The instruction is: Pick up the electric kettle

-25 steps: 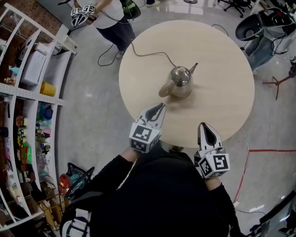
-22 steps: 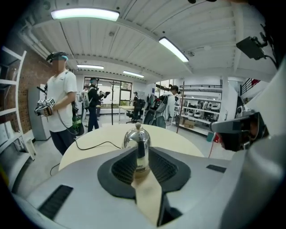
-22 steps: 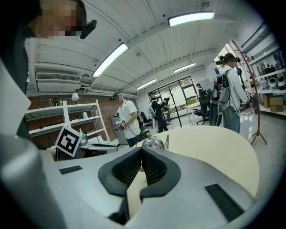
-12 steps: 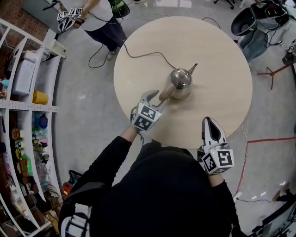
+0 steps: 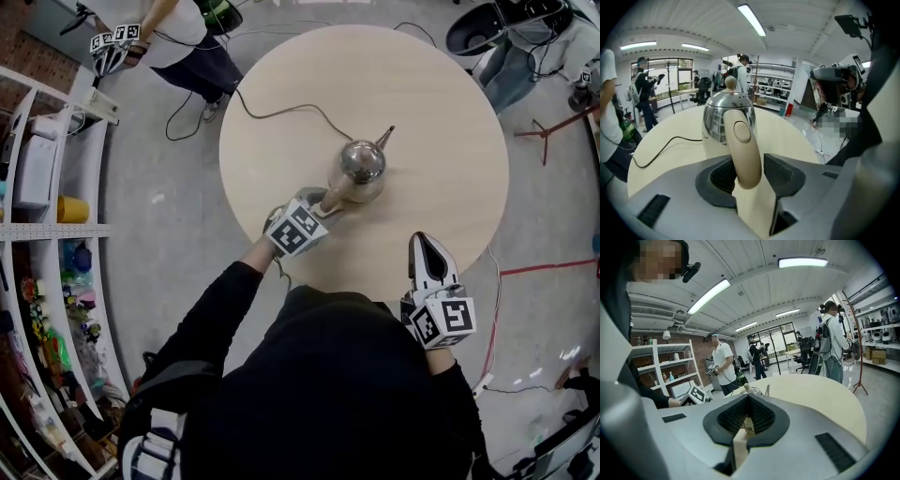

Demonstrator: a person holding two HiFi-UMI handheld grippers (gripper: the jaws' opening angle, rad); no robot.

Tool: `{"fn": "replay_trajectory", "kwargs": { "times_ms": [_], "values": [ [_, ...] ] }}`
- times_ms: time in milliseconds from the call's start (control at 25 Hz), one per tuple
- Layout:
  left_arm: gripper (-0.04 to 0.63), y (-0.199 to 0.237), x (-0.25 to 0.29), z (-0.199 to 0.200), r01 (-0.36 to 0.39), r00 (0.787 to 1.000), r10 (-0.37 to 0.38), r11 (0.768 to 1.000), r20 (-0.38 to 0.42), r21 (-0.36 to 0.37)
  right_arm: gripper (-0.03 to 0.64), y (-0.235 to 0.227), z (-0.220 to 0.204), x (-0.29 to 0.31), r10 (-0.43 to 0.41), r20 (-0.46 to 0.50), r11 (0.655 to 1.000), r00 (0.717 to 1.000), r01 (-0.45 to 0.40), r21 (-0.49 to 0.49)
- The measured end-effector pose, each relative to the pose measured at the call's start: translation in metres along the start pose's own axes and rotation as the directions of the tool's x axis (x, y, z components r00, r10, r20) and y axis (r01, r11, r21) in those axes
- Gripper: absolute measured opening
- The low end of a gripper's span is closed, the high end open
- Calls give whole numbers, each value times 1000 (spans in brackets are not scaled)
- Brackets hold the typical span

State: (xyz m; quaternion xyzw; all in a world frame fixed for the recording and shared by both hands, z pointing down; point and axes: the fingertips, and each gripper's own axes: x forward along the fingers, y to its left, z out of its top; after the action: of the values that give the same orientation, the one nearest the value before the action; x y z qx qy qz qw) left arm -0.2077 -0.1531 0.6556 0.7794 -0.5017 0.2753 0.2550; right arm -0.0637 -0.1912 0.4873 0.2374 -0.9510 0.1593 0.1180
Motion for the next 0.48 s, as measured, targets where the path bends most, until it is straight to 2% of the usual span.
{"fn": "replay_trajectory", "kwargs": {
  "times_ms": [160,480],
  "values": [
    [186,-6,6,-2,94,995,-93,995,-36,42,12,5,1,10,-10,-11,1000,1000,10,1],
    [178,-27,24,-1,139,987,-132,987,-89,75,12,-10,-1,3,-60,-13,998,998,60,22]
  ]
}}
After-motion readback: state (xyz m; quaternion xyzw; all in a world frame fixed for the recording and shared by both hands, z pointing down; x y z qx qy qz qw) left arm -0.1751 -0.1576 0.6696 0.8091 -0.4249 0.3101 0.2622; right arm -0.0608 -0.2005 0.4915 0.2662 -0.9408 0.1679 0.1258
